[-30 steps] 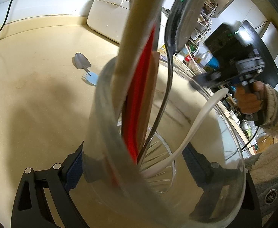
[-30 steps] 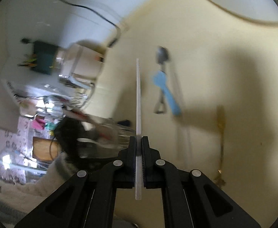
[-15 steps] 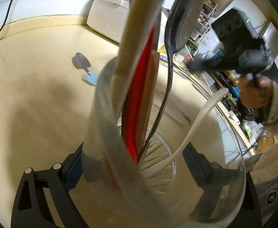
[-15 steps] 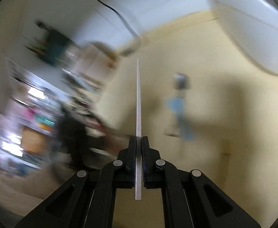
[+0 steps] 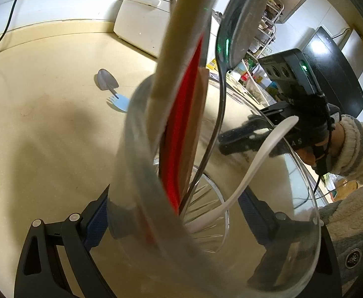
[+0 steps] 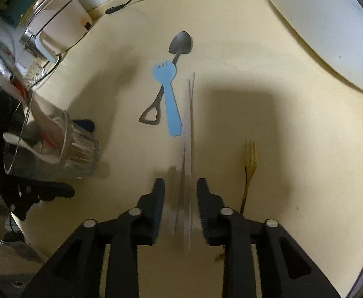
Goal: Organize utensils
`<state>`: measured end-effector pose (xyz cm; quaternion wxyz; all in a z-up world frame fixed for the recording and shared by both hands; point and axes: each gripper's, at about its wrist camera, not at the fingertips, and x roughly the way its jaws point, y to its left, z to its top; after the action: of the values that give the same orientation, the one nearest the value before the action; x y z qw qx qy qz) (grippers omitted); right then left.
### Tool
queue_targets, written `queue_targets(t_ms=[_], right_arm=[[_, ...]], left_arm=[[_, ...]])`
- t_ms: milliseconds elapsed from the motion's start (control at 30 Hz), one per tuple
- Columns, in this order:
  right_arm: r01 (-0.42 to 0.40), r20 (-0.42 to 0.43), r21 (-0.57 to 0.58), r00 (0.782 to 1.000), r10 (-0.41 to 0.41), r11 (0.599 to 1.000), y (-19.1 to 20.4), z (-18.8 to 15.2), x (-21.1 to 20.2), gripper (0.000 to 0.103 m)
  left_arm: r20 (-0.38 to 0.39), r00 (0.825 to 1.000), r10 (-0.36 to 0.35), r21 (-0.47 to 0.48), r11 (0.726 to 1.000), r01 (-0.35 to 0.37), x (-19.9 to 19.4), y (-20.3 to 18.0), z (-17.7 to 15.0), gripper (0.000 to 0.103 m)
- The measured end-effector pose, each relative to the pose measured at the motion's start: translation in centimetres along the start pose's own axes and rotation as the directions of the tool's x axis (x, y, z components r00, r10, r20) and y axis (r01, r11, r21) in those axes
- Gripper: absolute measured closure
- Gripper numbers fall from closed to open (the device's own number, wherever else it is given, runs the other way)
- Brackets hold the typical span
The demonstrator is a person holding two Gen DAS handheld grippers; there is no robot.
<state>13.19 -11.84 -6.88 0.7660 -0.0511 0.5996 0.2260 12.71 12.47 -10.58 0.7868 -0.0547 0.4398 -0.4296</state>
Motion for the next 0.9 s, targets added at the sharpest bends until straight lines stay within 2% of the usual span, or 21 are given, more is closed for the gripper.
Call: queue_targets(t_ms=[100, 233, 333, 433, 533, 600, 700, 900], right_arm=[[0.073, -0.034, -0.053, 0.997, -0.074, 0.996, 0.9, -0.1, 1.1, 0.075], [0.120, -0.032, -0.103, 0.992, -0.124, 0.987, 2.4, 0.3, 1.6, 0.075], [0.187, -0.036, -0.129, 0.981, -0.193, 0.974, 3.3, 0.8, 2.0, 0.074], [0.204, -0.037, -0.036, 0.978, -0.205, 0.978, 2.0, 1.2, 1.8, 0.069], [0.173, -0.037, -0.004, 0.984, -0.173, 0.985, 1.3, 1.1, 1.4, 0.069], [0.158, -0.038, -0.022, 0.987, -0.159, 0.987, 1.6, 1.0, 1.4, 0.069], [0.191, -0.032, -0.077, 0.980, -0.194, 0.978, 2.5, 1.1, 1.7, 0.069], [0.186, -0.026, -0.087, 0.982, -0.189, 0.979, 2.4, 1.7, 1.6, 0.071]], left_arm=[[0.000, 1.000, 0.000, 0.000, 1.000, 0.000, 0.0, 0.0, 0.0, 0.008], [0.000, 1.000, 0.000, 0.000, 1.000, 0.000, 0.0, 0.0, 0.0, 0.008], [0.000, 1.000, 0.000, 0.001, 1.000, 0.000, 0.0, 0.0, 0.0, 0.008], [0.000, 1.000, 0.000, 0.000, 1.000, 0.000, 0.0, 0.1, 0.0, 0.008], [0.001, 1.000, -0.004, -0.003, 1.000, 0.004, -0.1, 0.1, 0.0, 0.008], [0.001, 1.000, -0.004, -0.003, 1.000, 0.004, -0.1, 0.1, 0.0, 0.008], [0.001, 1.000, -0.003, -0.002, 1.000, 0.003, -0.1, 0.2, 0.0, 0.008], [0.000, 1.000, -0.002, -0.001, 1.000, 0.002, 0.0, 0.2, 0.0, 0.008]])
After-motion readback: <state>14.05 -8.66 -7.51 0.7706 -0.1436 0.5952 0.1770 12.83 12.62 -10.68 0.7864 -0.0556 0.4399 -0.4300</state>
